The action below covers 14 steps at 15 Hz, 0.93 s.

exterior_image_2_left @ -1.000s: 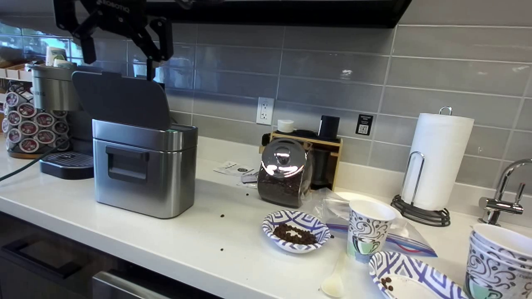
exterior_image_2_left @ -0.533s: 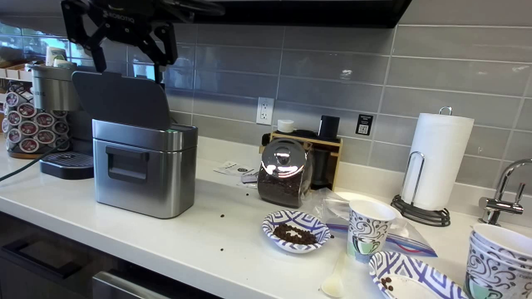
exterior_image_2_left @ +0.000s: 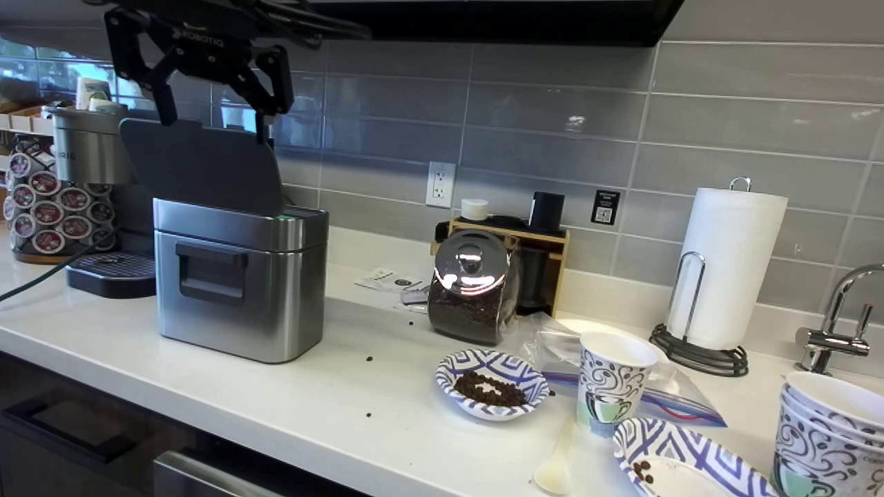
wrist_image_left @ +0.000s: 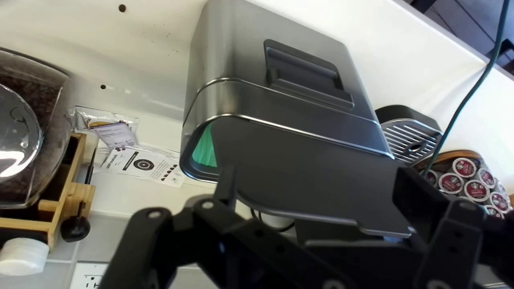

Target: Open the silver bin, pick up the small white container and put it inside the silver bin

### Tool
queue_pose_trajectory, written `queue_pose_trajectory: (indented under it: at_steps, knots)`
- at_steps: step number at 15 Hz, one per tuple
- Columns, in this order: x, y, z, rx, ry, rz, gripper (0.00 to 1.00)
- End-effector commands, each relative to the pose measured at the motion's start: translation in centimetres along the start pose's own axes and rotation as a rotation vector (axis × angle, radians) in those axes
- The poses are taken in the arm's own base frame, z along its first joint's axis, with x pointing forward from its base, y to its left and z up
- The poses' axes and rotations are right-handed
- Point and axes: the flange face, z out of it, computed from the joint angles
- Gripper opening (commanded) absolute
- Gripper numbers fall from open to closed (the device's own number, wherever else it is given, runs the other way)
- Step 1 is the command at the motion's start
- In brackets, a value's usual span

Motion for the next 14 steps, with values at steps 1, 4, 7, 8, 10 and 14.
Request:
queue_pose_trajectory:
  at_steps: [1,4,7,8,10,14]
  knots:
    - [0.5,-0.3,-0.8,0.01,-0.001,0.002,1.0]
    - [1.4,-0.8,-2.5,0.016,-0.005,-0.002,1.0]
    - [2.2,-1.3,-4.0,0.039,-0.034,-0.004,1.0]
    - [2.3,-1.4,-4.4,0.053,-0.042,-0.001,1.0]
    - [2.5,-1.3,-4.0,0.054,-0.021,-0.011,1.0]
    - [2.7,-1.4,-4.6,0.063,-0.028,-0.006,1.0]
